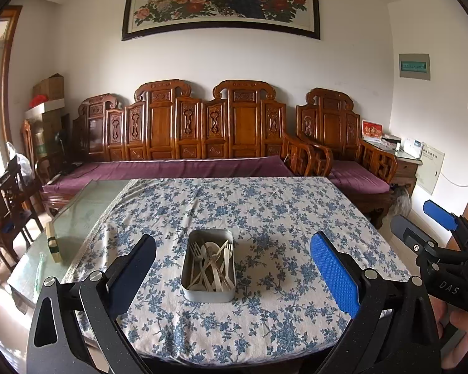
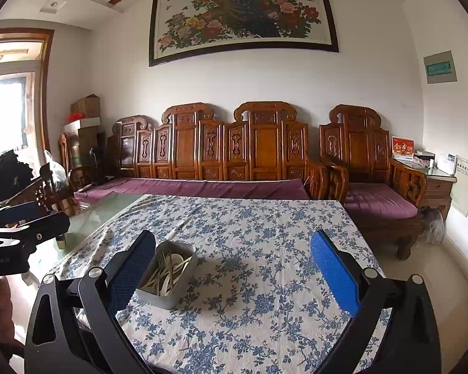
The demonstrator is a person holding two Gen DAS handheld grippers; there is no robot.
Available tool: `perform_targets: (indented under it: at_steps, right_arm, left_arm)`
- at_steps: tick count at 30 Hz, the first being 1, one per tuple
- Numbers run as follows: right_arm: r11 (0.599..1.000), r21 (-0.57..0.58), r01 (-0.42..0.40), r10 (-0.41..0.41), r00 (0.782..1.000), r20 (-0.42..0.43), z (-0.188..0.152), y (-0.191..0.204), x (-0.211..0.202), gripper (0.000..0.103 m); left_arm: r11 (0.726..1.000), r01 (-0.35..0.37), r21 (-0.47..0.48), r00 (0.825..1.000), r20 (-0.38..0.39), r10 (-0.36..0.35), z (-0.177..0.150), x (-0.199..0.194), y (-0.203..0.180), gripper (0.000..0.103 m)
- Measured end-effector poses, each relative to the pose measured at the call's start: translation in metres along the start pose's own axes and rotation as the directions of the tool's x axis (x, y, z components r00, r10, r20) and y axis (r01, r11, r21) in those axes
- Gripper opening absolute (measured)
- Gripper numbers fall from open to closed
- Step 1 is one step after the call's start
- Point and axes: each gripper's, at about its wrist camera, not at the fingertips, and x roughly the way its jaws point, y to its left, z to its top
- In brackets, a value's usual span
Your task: Organize utensils
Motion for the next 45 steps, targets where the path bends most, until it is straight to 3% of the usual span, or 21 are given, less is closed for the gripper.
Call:
perform_targets:
  at_steps: [45]
  right_arm:
    - [1.0, 0.001, -0.003, 0.003, 1.0, -0.004, -0.0021, 0.0007, 0.0019, 0.1]
  left_arm:
    - [1.0, 0.002, 0.007, 1.0, 0.004, -0.002, -0.0016, -0.0018, -0.0038, 0.095]
